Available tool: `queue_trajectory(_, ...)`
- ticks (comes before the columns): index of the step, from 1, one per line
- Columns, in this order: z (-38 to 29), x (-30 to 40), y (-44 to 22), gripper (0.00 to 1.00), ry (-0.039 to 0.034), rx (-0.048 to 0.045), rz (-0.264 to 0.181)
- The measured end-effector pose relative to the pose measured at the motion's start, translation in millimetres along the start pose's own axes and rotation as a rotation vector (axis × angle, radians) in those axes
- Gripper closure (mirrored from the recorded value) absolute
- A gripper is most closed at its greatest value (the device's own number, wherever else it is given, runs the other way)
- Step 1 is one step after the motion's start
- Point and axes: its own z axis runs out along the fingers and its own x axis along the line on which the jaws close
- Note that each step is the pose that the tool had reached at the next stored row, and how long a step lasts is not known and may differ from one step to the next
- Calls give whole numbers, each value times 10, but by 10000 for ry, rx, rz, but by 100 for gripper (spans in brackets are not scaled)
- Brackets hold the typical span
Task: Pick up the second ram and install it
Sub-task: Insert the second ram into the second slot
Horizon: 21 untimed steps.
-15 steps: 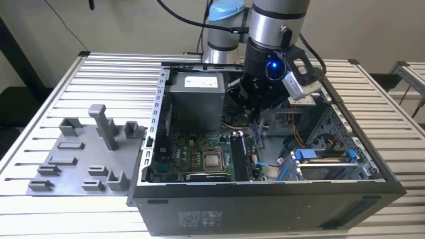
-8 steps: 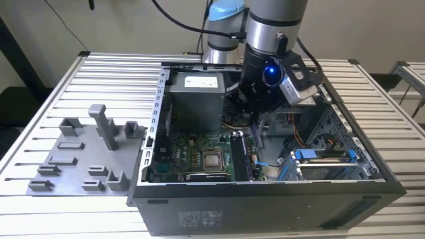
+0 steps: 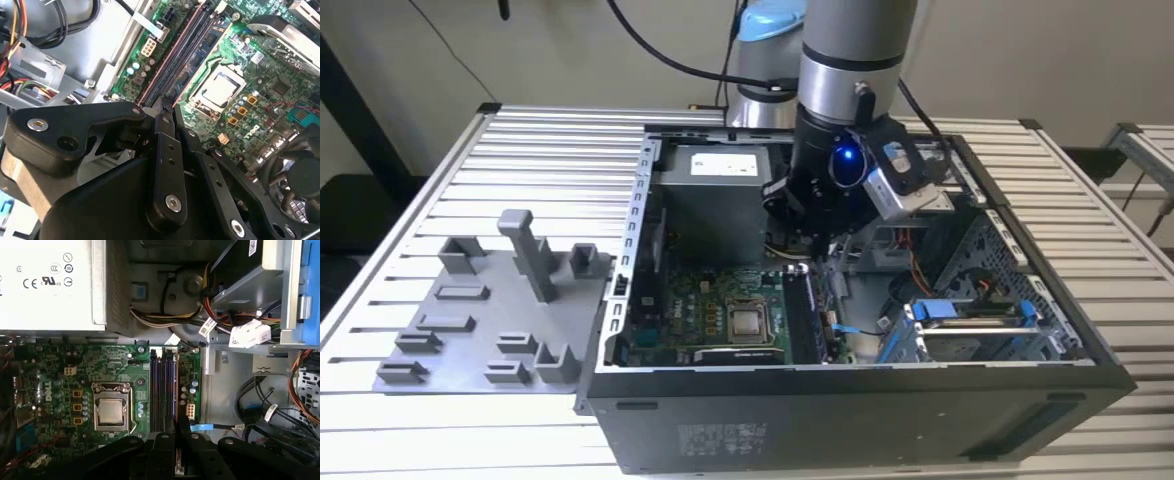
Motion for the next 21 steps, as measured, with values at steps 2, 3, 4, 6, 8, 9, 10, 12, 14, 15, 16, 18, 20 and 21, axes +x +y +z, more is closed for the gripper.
queue_trajectory(2,35,13,1,85,-28,0,1)
queue_trajectory(3,53,17,1,85,-30,-1,1)
queue_trajectory(4,70,20,2,85,-31,0,1)
queue_trajectory(6,108,25,2,85,-32,-2,0)
queue_trajectory(8,127,26,3,85,-32,-2,0)
queue_trajectory(9,138,27,3,85,-31,-3,0)
queue_trajectory(10,146,27,3,85,-32,-5,0)
queue_trajectory(12,146,28,3,85,-30,-2,0)
queue_trajectory(14,148,28,3,85,-31,-3,1)
queue_trajectory(15,149,28,3,85,-31,-4,0)
queue_trajectory(16,149,28,3,85,-31,-4,1)
queue_trajectory(18,150,28,4,85,-31,-4,1)
queue_trajectory(20,151,28,4,85,-31,-4,0)
queue_trajectory(21,152,28,4,85,-31,-4,1)
